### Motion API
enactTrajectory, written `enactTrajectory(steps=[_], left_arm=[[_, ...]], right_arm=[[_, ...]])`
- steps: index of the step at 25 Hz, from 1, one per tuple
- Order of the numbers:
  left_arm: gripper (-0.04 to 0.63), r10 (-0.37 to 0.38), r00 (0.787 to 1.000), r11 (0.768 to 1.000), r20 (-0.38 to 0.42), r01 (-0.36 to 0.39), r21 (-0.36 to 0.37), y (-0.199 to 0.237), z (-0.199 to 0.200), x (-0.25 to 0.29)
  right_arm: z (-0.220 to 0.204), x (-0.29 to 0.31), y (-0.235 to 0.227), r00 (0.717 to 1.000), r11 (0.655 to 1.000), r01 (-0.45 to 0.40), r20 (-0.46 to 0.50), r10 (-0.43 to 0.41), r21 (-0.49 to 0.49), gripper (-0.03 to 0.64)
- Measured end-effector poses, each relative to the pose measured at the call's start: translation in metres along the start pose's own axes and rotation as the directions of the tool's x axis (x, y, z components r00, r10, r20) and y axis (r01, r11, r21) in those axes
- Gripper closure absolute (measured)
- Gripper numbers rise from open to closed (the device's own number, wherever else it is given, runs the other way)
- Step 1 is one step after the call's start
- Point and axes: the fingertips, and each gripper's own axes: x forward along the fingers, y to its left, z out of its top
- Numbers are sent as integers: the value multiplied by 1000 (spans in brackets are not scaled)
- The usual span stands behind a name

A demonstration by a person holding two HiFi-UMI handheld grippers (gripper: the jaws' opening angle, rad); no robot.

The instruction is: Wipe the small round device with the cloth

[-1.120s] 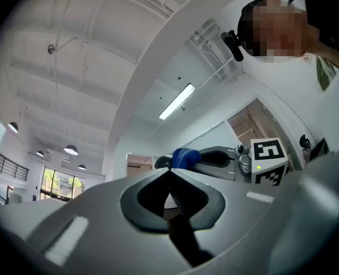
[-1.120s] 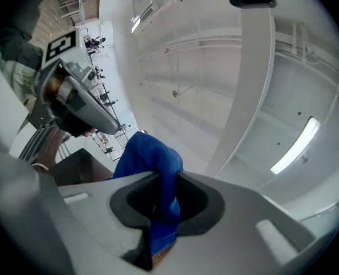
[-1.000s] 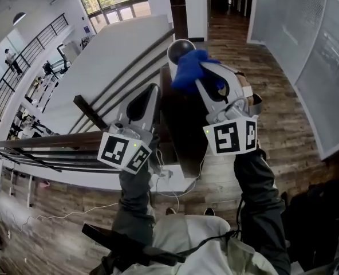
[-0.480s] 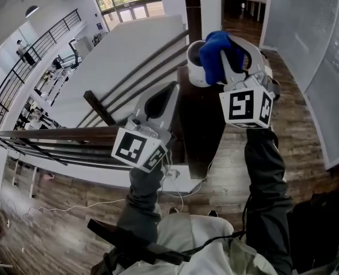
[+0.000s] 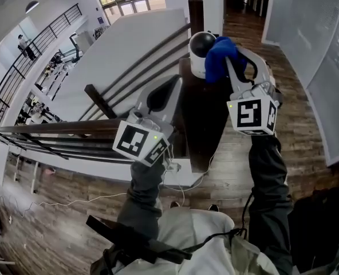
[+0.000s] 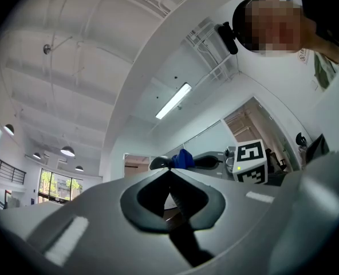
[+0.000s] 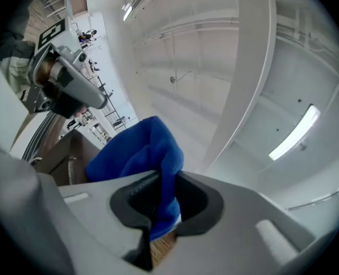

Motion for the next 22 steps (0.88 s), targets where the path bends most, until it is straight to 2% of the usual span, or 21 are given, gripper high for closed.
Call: enactTrajectory(steps=[3,6,8,11,15,20,22], left_arm=[[595,1,1000,1000,-2,-1,11,4,1,7],[595,5,1000,1000,-10,-5,16,8,0,11],[595,12,1000,1000,-14,-12,5,10,1,9],[595,27,999,1000,-22,-27,-6,15,1,5],[595,40,999,999,-29,-40,-4,20,1,2],[595,38,999,999,-36,-39,-11,20,-3,0],[595,38,998,999,-42,-39,-17,20,-7,-1]], right_arm=[[13,11,-37,997,997,71,42,-71,16,557],[25,27,-62,993,994,94,63,-97,50,557],[30,33,-60,996,995,61,60,-66,78,557],[24,35,-27,999,995,-34,37,31,93,557],[7,17,0,999,989,-54,10,53,138,563],[-8,-8,35,989,989,-145,-33,146,19,561],[-6,-14,34,988,988,-152,-22,152,3,561]])
